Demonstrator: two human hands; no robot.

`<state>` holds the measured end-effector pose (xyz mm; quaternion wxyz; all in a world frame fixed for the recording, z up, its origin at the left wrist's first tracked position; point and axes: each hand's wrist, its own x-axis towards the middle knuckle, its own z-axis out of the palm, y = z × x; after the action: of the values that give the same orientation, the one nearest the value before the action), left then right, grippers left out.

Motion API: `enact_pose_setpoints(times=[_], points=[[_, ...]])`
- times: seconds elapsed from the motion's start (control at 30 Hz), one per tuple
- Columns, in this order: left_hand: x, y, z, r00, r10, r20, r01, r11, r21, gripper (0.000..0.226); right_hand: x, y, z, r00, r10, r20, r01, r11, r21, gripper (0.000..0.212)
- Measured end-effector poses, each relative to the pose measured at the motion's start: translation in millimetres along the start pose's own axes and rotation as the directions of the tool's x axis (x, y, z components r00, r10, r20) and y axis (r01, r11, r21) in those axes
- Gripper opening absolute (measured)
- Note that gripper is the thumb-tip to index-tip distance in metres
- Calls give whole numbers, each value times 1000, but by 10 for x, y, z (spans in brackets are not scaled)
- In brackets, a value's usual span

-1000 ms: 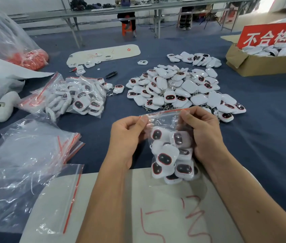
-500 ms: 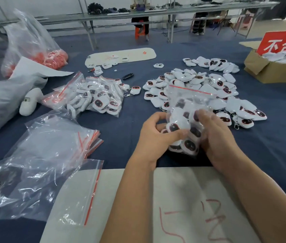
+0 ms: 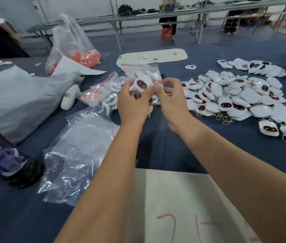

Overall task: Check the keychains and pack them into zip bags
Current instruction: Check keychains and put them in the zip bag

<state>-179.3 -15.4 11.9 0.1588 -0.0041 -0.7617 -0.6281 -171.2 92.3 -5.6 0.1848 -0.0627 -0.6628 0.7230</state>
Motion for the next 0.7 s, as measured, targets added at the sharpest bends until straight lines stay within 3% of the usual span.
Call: enact_pose_setpoints(times=[0.1, 0.17, 0.33, 0.43, 0.47, 0.5, 0.6, 0.63, 0.7], points=[[368, -1, -185, 988, 39, -150, -5, 976, 218, 60, 183, -64, 189, 984, 118, 130, -126, 991, 51, 75], [509, -41, -273, 971, -5, -240, 84, 943, 322, 57, 134, -6, 225, 977, 159, 139, -150, 986, -74, 81], [485, -161, -266, 985, -67, -161, 125, 915, 382, 25, -171, 123, 210, 971, 143, 191, -75, 943, -323, 60], [443, -171, -275, 981, -69, -182, 134, 917, 375, 25, -446, 1, 180, 977, -5, 212, 121, 835, -537, 29], [429, -156, -279, 980, -59, -190, 129, 916, 381, 25, -560, -41, 175, 960, -9, 281, 190, 757, -625, 22], [417, -129, -289, 980, -50, -194, 123, 914, 386, 25, -678, -83, 181, 922, 53, 384, 249, 677, -692, 28], [331, -26, -291, 983, -30, -182, 102, 912, 397, 20, -981, -176, 162, 729, 329, 600, 407, 497, -766, 46], [290, 8, -277, 984, -17, -180, 88, 913, 398, 18, -1032, -184, 112, 691, 347, 634, 451, 479, -753, 43], [197, 75, -254, 982, 44, -186, 37, 910, 412, 15, -1061, -190, -30, 682, 317, 659, 393, 600, -697, 33]])
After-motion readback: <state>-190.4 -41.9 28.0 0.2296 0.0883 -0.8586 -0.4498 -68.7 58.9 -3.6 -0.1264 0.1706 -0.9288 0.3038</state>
